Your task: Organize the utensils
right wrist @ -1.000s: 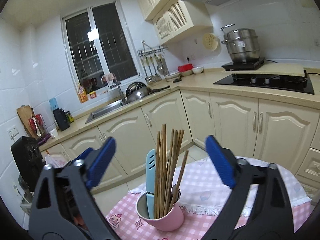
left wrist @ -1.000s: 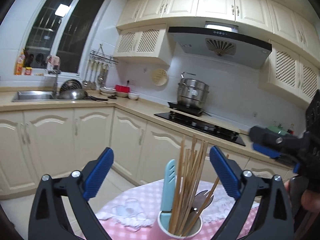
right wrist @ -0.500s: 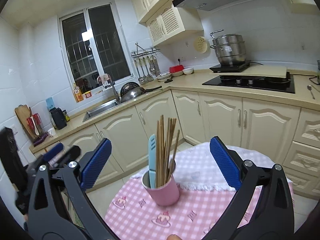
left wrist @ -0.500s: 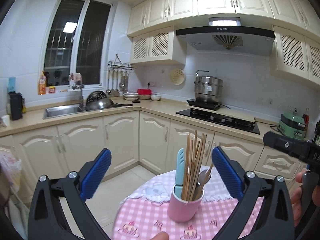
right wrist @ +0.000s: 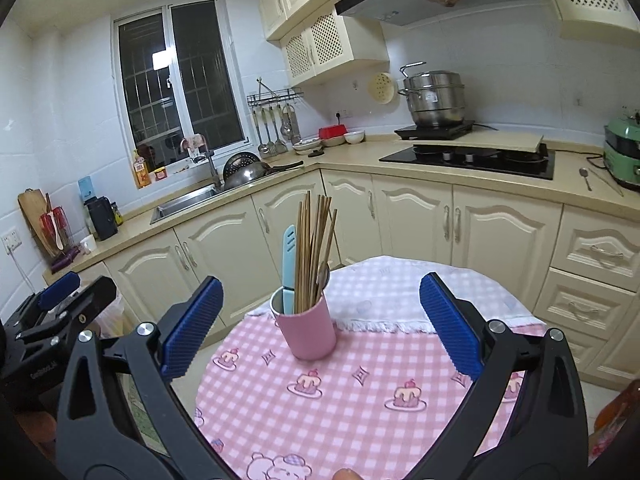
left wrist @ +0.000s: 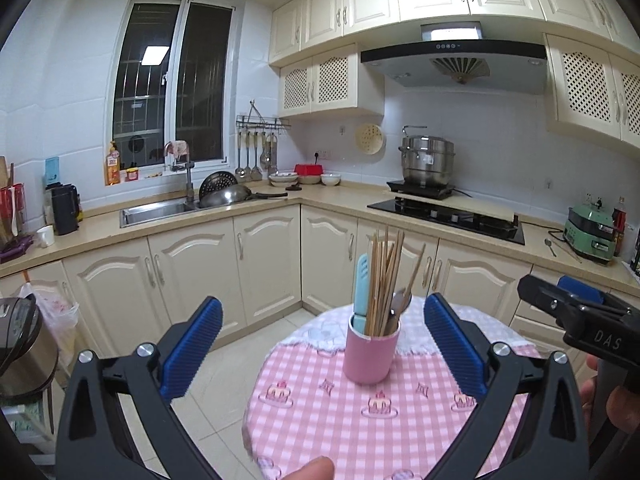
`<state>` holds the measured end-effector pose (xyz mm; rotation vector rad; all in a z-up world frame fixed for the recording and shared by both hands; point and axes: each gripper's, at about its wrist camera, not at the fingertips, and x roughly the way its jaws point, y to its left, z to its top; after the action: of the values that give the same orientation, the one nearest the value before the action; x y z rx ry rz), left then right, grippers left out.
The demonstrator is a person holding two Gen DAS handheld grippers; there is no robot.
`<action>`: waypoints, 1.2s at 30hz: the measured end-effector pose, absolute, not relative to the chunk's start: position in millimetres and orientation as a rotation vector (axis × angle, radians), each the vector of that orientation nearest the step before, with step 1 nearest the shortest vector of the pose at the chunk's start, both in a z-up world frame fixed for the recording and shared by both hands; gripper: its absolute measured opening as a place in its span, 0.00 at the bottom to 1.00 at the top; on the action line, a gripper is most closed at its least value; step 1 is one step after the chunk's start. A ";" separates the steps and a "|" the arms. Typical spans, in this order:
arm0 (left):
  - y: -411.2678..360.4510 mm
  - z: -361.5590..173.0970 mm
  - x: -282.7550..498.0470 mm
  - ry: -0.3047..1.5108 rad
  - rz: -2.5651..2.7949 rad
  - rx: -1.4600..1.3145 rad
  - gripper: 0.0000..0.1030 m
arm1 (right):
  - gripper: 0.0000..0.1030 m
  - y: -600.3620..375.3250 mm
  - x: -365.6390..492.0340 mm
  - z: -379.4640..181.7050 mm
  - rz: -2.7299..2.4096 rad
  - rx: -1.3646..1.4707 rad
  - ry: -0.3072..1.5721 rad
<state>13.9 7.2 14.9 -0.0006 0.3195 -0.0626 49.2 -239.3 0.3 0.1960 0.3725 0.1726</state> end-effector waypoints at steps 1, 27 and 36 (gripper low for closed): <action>7.9 14.0 8.9 0.321 -0.059 -0.002 0.96 | 0.94 -238.0 44.4 -0.2 0.171 0.189 0.369; 10.2 7.0 -58.8 0.328 -0.057 -0.042 0.96 | 0.94 -219.3 -10.2 -2.4 0.197 0.168 0.334; 8.7 6.4 -59.0 0.324 -0.047 -0.044 0.96 | 0.94 -219.1 -9.7 0.1 0.187 0.160 0.334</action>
<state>-59.0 8.7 6.4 -0.0436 0.3237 -0.0474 -9.7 -219.1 0.1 0.1596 0.3339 0.1867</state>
